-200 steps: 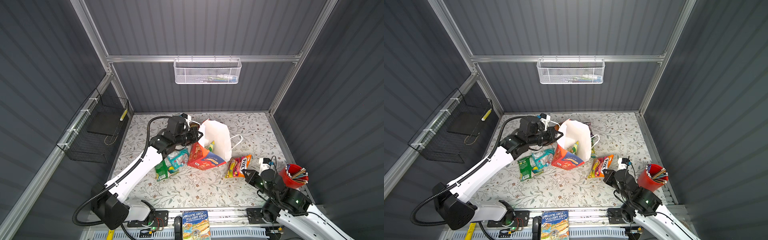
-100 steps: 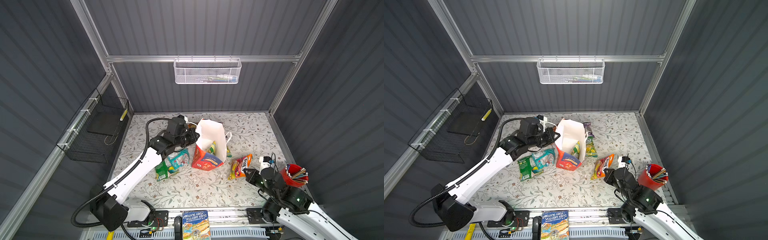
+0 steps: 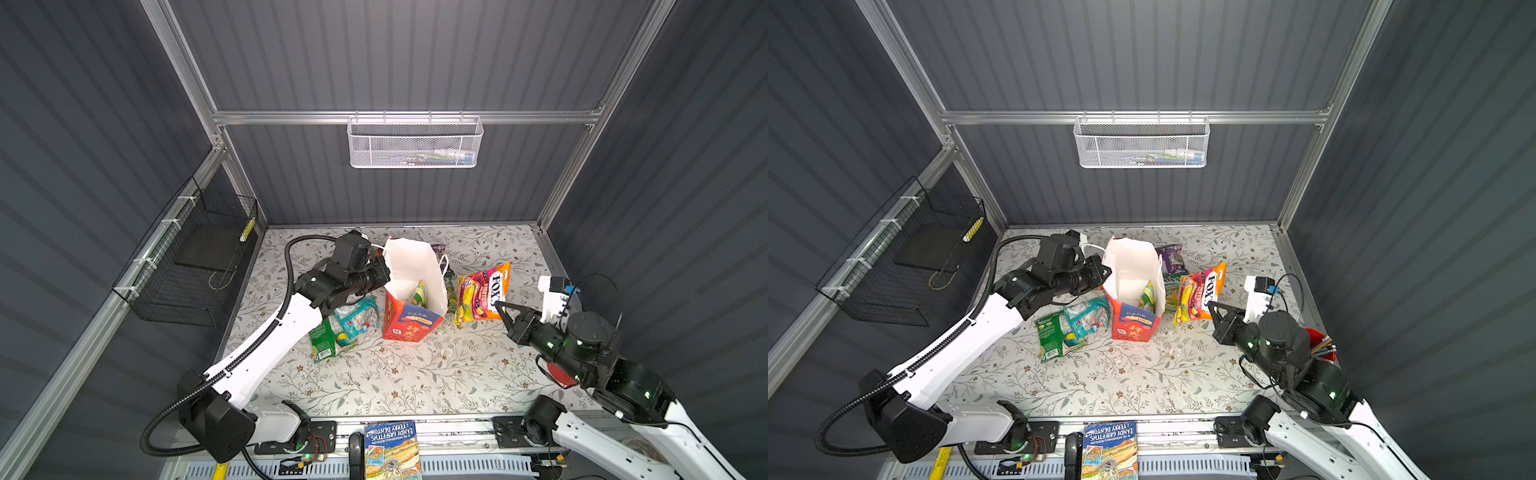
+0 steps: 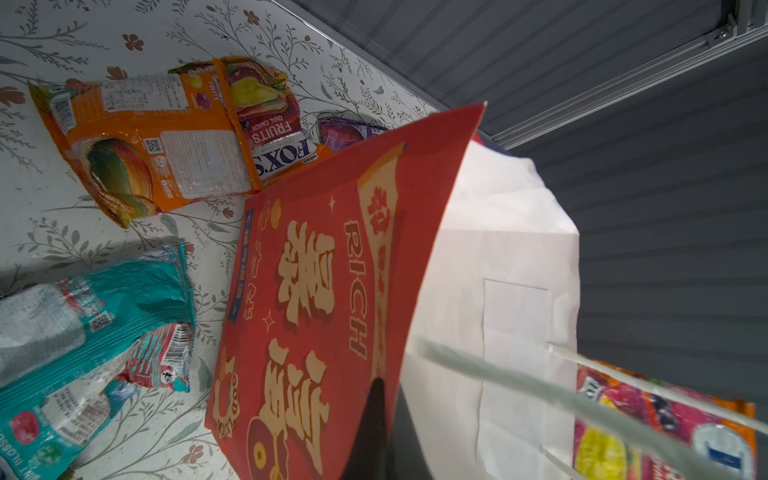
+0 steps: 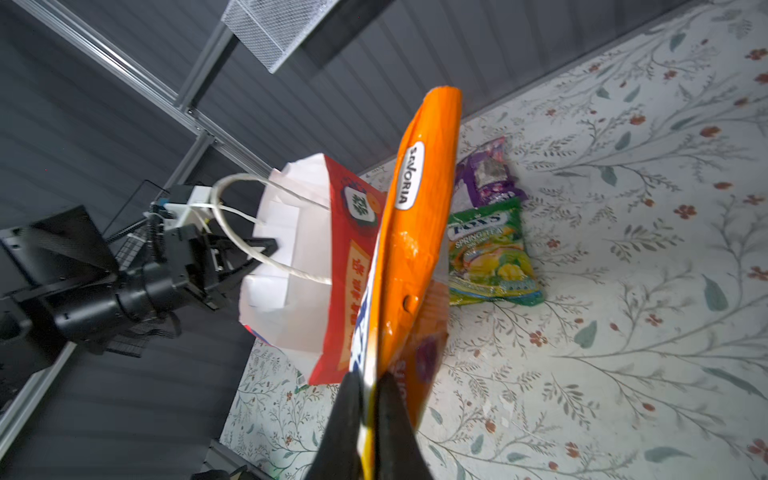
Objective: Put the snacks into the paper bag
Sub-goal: 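Carry the orange packet over the bag and lower it inside with the right gripper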
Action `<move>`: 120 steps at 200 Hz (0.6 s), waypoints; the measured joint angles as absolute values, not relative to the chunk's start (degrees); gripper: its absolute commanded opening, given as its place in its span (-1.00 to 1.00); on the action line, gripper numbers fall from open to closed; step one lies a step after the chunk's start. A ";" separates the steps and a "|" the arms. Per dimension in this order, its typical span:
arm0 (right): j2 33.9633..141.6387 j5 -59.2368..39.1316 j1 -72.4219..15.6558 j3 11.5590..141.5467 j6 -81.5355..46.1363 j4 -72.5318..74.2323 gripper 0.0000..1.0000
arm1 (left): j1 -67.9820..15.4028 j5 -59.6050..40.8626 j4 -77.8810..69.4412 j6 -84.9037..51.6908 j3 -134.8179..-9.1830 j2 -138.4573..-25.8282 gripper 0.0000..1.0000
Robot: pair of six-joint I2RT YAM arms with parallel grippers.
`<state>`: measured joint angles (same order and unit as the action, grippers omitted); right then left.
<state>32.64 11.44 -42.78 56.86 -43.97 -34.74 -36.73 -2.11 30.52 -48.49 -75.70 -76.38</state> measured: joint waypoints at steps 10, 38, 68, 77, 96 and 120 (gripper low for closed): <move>34.46 10.92 -42.78 59.70 -42.81 -34.33 -1.00 | -36.73 -1.74 30.89 -48.18 -75.83 -76.38 -1.00; 40.34 8.27 -42.78 67.72 -39.77 -32.93 -1.00 | -36.73 -0.43 32.42 -46.70 -76.71 -76.38 -1.00; 47.07 4.80 -43.66 75.99 -37.30 -30.55 -1.00 | -36.77 1.61 34.70 -44.25 -78.85 -76.58 -1.00; 49.19 4.12 -44.31 78.41 -36.73 -29.95 -1.00 | -36.77 2.37 35.44 -43.48 -80.05 -76.93 -1.00; 54.59 3.16 -46.41 83.48 -35.09 -28.73 -1.00 | -36.77 3.77 36.07 -42.13 -81.91 -77.65 -1.00; 61.63 2.87 -48.58 88.66 -32.88 -28.10 -1.00 | -36.77 4.58 36.56 -41.10 -82.48 -78.22 -1.00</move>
